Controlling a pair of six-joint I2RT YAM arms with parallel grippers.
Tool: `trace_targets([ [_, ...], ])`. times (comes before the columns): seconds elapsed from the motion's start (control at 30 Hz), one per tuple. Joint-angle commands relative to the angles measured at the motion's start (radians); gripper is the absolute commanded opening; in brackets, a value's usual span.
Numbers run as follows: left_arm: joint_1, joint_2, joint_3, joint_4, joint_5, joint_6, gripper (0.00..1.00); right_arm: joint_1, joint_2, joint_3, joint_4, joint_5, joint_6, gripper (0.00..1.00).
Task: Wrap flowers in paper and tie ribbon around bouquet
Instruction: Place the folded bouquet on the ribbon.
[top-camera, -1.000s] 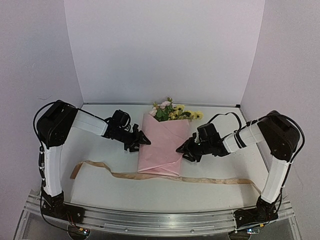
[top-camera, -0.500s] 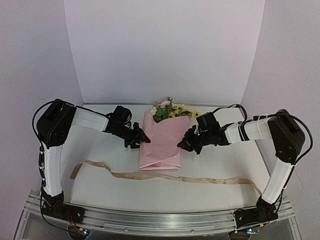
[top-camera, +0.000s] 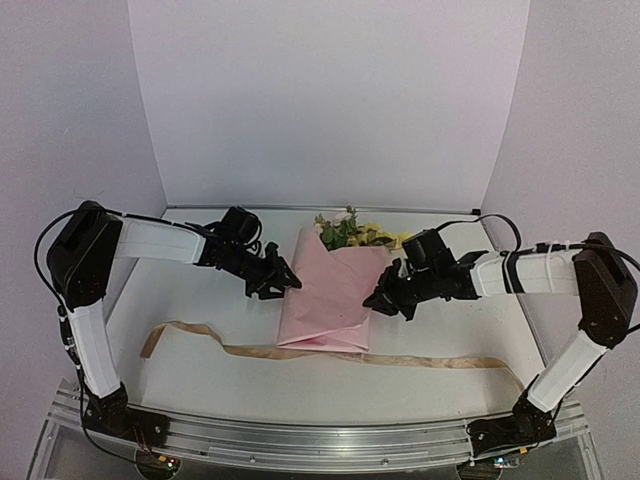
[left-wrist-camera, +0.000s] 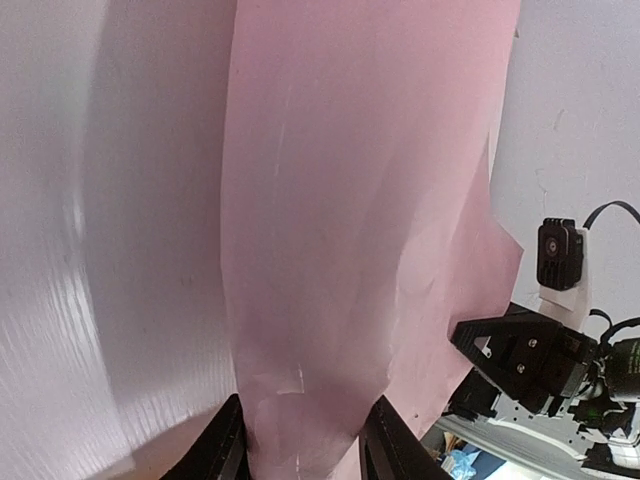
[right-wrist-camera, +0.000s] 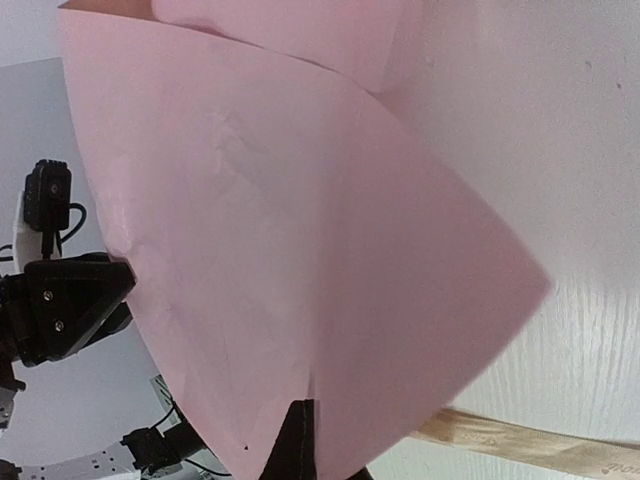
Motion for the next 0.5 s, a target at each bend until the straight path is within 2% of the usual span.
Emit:
trace_targets([
  [0.0, -0.072, -0.11, -0.089, 0.006, -0.053, -0.046, 0.37, 0.065, -0.077, -0.067, -0.021, 0.055, 0.016, 0.0],
  [0.27, -0.212, -0.234, -0.252, 0.04, -0.155, -0.128, 0.37, 0.189, -0.174, -0.185, -0.022, 0.149, 0.065, 0.0],
  [0.47, -0.282, -0.275, -0.306, 0.042, -0.211, -0.158, 0.37, 0.292, -0.199, -0.225, -0.019, 0.23, 0.119, 0.0],
])
